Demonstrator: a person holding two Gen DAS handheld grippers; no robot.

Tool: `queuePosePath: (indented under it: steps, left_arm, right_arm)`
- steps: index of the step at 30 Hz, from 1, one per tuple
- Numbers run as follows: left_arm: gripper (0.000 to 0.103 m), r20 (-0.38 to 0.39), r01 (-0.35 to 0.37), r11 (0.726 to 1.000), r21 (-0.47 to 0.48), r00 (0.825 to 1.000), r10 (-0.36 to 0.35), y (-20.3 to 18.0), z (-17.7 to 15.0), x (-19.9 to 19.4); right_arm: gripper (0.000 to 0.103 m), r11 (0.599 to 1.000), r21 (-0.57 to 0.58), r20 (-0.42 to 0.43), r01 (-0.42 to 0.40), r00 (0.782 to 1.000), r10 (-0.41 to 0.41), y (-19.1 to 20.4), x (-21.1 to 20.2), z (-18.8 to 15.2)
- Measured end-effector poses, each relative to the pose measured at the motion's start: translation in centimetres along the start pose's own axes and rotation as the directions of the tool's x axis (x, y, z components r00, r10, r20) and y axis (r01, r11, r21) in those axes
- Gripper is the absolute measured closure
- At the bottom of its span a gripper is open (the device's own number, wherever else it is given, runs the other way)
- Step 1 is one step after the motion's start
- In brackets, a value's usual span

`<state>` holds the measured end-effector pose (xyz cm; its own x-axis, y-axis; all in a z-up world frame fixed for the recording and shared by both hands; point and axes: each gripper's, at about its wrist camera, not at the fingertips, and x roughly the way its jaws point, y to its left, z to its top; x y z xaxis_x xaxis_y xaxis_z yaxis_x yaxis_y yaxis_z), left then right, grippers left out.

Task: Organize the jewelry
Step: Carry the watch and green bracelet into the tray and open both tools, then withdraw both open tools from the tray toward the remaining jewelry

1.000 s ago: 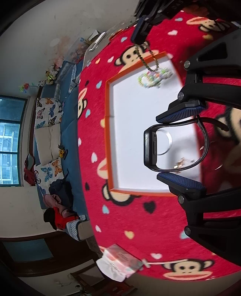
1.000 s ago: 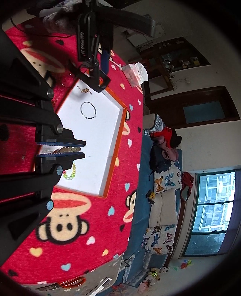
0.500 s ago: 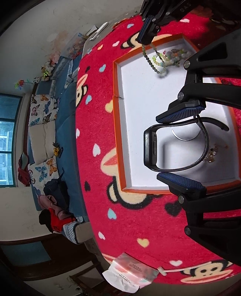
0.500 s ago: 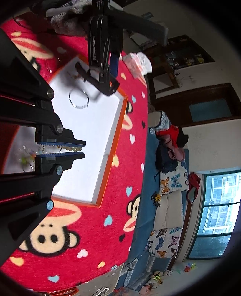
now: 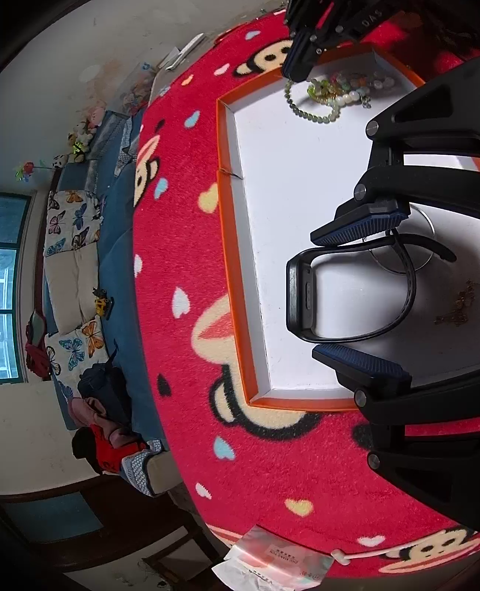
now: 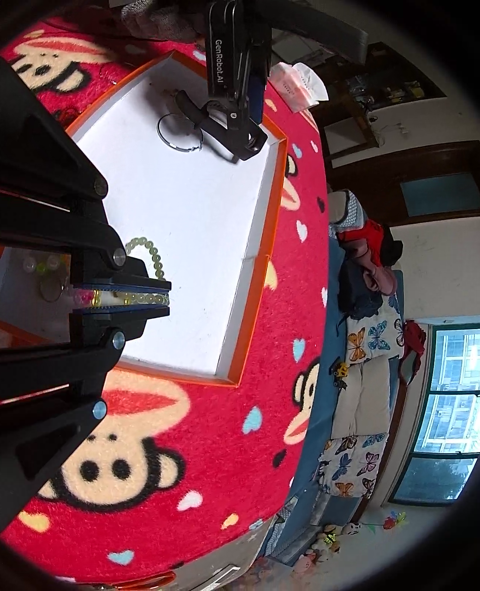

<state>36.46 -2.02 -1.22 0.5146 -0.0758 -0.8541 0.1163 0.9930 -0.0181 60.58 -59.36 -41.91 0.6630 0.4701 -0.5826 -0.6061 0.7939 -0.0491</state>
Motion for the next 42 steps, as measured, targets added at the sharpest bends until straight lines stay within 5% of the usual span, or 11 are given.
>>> queuePosePath:
  steps: [6, 9, 11, 27, 42]
  left_arm:
    - [0.042, -0.004, -0.003, 1.000, 0.003, 1.000, 0.003, 0.1, 0.1, 0.9]
    - [0.040, -0.004, -0.006, 1.000, 0.008, 1.000, 0.006, 0.1, 0.1, 0.9]
    - [0.039, -0.005, -0.007, 1.000, 0.008, 1.000, 0.007, 0.0, 0.2, 1.0]
    - [0.038, 0.013, -0.012, 0.999, 0.031, 1.000, 0.011, -0.5, 0.5, -0.3]
    - [0.038, 0.076, -0.006, 0.998, 0.060, 0.997, 0.001, -1.5, -3.1, -7.1]
  right_arm:
    - [0.091, 1.000, 0.013, -0.004, 0.009, 1.000, -0.009, -0.4, 0.2, 0.2]
    - [0.069, 1.000, 0.006, -0.001, 0.012, 1.000, -0.012, -0.4, 0.0, 0.2]
    - [0.065, 1.000, 0.002, 0.010, 0.014, 1.000, -0.014, -0.3, -0.3, 0.2]
    - [0.065, 1.000, 0.025, 0.056, -0.003, 0.998, 0.001, -0.7, -3.8, -0.3]
    - [0.065, 0.999, 0.010, 0.021, -0.032, 0.999, 0.031, 0.5, -7.0, -5.0]
